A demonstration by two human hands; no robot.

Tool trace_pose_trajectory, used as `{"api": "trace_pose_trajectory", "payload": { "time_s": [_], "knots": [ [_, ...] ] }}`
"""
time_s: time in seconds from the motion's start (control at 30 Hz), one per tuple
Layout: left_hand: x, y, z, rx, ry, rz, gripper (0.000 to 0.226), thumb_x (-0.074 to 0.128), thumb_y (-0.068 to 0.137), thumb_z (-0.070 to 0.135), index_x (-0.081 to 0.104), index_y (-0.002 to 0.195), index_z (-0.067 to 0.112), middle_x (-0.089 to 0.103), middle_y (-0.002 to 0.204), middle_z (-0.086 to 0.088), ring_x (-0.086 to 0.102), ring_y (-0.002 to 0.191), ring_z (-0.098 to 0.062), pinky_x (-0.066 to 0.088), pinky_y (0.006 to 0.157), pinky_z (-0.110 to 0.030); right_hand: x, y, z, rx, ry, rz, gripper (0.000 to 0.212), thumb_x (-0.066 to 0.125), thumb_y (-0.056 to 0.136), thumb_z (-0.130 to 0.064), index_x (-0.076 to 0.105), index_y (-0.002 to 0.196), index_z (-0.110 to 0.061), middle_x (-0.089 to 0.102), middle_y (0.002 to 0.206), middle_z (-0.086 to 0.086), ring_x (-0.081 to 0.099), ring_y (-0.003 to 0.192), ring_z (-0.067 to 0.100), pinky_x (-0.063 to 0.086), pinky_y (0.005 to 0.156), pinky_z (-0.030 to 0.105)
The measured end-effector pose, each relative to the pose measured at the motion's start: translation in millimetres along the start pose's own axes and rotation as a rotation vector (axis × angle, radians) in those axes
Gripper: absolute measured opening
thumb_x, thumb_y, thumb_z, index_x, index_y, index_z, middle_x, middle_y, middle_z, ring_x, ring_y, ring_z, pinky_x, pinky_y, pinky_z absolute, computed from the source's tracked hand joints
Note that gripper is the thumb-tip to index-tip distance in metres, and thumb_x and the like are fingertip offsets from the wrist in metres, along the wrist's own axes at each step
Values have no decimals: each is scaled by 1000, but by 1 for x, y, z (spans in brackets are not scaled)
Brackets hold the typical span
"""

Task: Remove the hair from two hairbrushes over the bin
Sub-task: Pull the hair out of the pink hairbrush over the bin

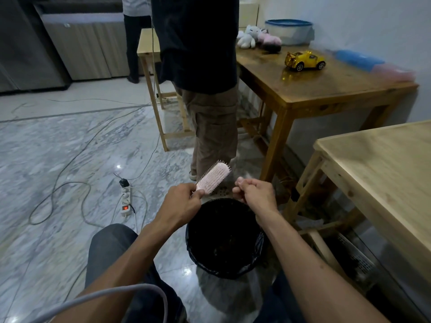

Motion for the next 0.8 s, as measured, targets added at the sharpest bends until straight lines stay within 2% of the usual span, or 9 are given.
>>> {"api": "trace_pose_trajectory", "payload": {
  "time_s": [0.1, 0.17, 0.27, 0.37, 0.43, 0.5, 0.57, 0.67, 0.8],
  "knots": [
    [0, -1, 4, -1, -5, -3, 39, 56, 99, 26, 52, 60, 19, 51, 52, 1, 49, 49, -20, 35, 52, -37, 4, -4, -3, -2, -82, -107, 42, 51, 102, -48, 78, 96, -17, 82, 89, -2, 77, 95, 16, 56, 97, 38],
    [1, -2, 7, 8, 1, -3, 39, 55, 100, 27, 50, 61, 22, 50, 53, 2, 47, 51, -17, 30, 51, -34, 7, -10, -9, 6, -20, -219, 40, 51, 102, -53, 72, 112, -20, 80, 103, -1, 77, 95, 17, 59, 89, 33],
    [1, -4, 12, 41, 11, -19, 31, 58, 97, 29, 55, 66, 23, 51, 57, 6, 47, 54, -10, 30, 50, -31, 13, -17, -17, -17, 151, -337, 23, 65, 100, -32, 71, 111, -12, 81, 96, 4, 78, 81, 16, 59, 66, 22],
    [-1, -8, 16, 82, 12, -51, 13, 64, 90, 28, 71, 90, 18, 64, 67, 1, 55, 58, -10, 35, 52, -30, 16, -14, -20, -44, 217, -268, 12, 66, 99, -19, 73, 96, -10, 81, 79, 4, 75, 67, 12, 57, 57, 20],
    [-4, -9, 18, 90, -4, -34, 19, 65, 88, 23, 72, 105, 19, 69, 77, 2, 59, 67, -13, 40, 57, -30, 15, -9, -24, -41, 241, -195, 14, 66, 99, -20, 74, 97, -9, 81, 82, 8, 75, 65, 13, 55, 53, 21],
    [-6, -9, 21, 88, -26, -13, 27, 66, 88, 22, 69, 115, 21, 65, 80, 11, 58, 68, -7, 38, 54, -18, 11, -5, -28, -41, 264, -122, 20, 69, 98, -22, 75, 105, -5, 81, 92, 15, 74, 71, 17, 56, 56, 22],
    [-7, -9, 26, 98, -52, 0, 22, 67, 88, 22, 70, 110, 21, 65, 82, 14, 58, 68, -1, 37, 52, -12, 4, -3, -34, -33, 306, -69, 24, 71, 97, -22, 74, 112, -4, 80, 97, 17, 73, 70, 17, 56, 55, 22],
    [-6, -5, 39, 151, -106, 37, 16, 69, 86, 20, 72, 102, 17, 72, 85, 5, 61, 71, -12, 41, 57, -17, -9, -4, -49, -75, 307, -71, 25, 69, 98, -20, 73, 115, -3, 80, 95, 13, 75, 65, 12, 57, 53, 22],
    [-4, 0, 66, 242, -117, 75, 18, 69, 86, 17, 73, 104, 13, 69, 83, 5, 60, 73, -12, 41, 57, -17, -32, -7, -73, -100, 249, -92, 22, 69, 96, -12, 73, 115, -2, 79, 94, 9, 73, 67, 11, 58, 57, 21]
  ]
}}
Point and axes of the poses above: each hand's wrist, its own y-axis towards the middle knuckle, its own x-axis out of the palm, z = x × y, the point moved 1 cm from there along y, towards the middle knuckle
